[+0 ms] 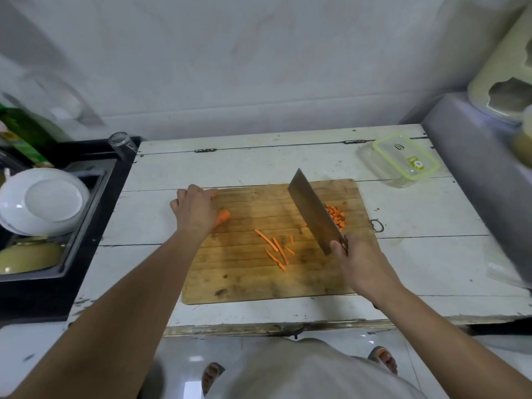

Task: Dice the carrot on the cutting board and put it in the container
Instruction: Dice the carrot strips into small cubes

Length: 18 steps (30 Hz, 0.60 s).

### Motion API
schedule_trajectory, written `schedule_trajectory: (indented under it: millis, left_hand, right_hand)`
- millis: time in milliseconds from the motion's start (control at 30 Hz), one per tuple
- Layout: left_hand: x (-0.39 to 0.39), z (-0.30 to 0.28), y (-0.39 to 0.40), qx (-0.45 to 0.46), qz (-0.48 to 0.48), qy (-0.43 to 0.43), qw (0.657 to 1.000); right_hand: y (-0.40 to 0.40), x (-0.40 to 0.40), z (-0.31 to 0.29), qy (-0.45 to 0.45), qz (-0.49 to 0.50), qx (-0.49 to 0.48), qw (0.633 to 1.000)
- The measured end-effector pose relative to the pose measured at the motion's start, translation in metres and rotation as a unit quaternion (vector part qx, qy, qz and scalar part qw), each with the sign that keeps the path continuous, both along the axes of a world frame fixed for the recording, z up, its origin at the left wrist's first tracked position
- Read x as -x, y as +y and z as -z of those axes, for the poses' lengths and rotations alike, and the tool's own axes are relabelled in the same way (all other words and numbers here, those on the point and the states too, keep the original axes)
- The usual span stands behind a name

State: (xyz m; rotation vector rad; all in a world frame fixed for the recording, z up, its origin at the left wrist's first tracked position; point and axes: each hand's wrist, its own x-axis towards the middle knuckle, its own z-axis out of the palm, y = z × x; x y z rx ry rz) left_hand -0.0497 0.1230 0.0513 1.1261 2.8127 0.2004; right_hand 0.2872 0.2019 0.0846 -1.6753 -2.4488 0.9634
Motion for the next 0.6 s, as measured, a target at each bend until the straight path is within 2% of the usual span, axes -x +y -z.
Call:
schedule_trajectory:
  millis: [100,200,267,333,433,600]
  left_hand:
    - [-0.036,0.011,-0.007,-0.079,0.032,0.019,0.996]
    - [-0.1,0.024,-0.026,-0.148,0.19,0.0,0.971]
    - [-0.143,0.033,-0.038,-0.138,0.264,-0.02,0.954]
    - [-0.17,0.044,-0.04,-0.122,0.274,-0.019,0.954]
    - [-0.181,0.05,-0.034,-0.088,0.237,0.001,0.968]
    - [-0.171,0.049,-0.016,-0.062,0.267,0.006,0.962]
  right_hand:
    - [-0.001,-0.006,0.002,0.006,0.006,0.007,1.0]
    - [-0.003,-0.014,0.004,-0.004,-0.004,0.01,1.0]
    - [-0.004,-0.018,0.006,-0.021,-0.027,-0.003,0.999]
    - [-0.005,-0.019,0.006,-0.04,-0.062,-0.027,0.997]
    - [-0.006,-0.016,0.005,-0.059,-0.101,-0.068,0.991]
    - [-0.003,-0.017,0.006,-0.058,-0.063,-0.046,0.995]
